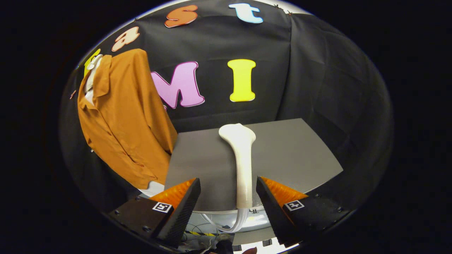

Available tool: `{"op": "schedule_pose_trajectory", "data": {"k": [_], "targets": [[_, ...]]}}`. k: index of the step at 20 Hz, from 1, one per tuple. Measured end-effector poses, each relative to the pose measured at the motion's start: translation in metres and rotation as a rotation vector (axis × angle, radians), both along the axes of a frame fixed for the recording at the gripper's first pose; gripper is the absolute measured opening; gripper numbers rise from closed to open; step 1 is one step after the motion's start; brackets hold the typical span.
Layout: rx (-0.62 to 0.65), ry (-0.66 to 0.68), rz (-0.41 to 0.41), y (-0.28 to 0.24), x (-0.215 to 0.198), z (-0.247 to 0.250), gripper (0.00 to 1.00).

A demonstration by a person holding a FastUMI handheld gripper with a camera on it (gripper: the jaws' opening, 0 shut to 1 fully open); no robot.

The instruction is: Iron the clothes twice with a garment steamer, once on the left side and once on the right side.

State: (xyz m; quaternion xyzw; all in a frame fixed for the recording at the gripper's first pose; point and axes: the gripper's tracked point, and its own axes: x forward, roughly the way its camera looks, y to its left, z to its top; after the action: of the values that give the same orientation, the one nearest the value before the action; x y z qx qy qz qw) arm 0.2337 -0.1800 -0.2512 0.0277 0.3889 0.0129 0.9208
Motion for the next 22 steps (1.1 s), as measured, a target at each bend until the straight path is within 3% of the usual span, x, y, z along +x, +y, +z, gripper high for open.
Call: {"op": "schedule_pose_trajectory", "data": {"k": [7,9,12,13,17,22], "targets": [[0.032,0.175,0.011,-0.018,0.034,-0.079,0.99],[0.064,0.206,-0.006,-0.018,0.037,-0.084,0.85],[0.097,0.146,0.049,-0.014,0.046,-0.087,0.42],[0.114,0.12,0.066,-0.013,0.044,-0.078,0.35],[0.112,0.022,0.016,-0.018,0.046,-0.068,0.29],[0.13,-0.156,-0.011,-0.005,0.015,-0.008,0.29]]}}
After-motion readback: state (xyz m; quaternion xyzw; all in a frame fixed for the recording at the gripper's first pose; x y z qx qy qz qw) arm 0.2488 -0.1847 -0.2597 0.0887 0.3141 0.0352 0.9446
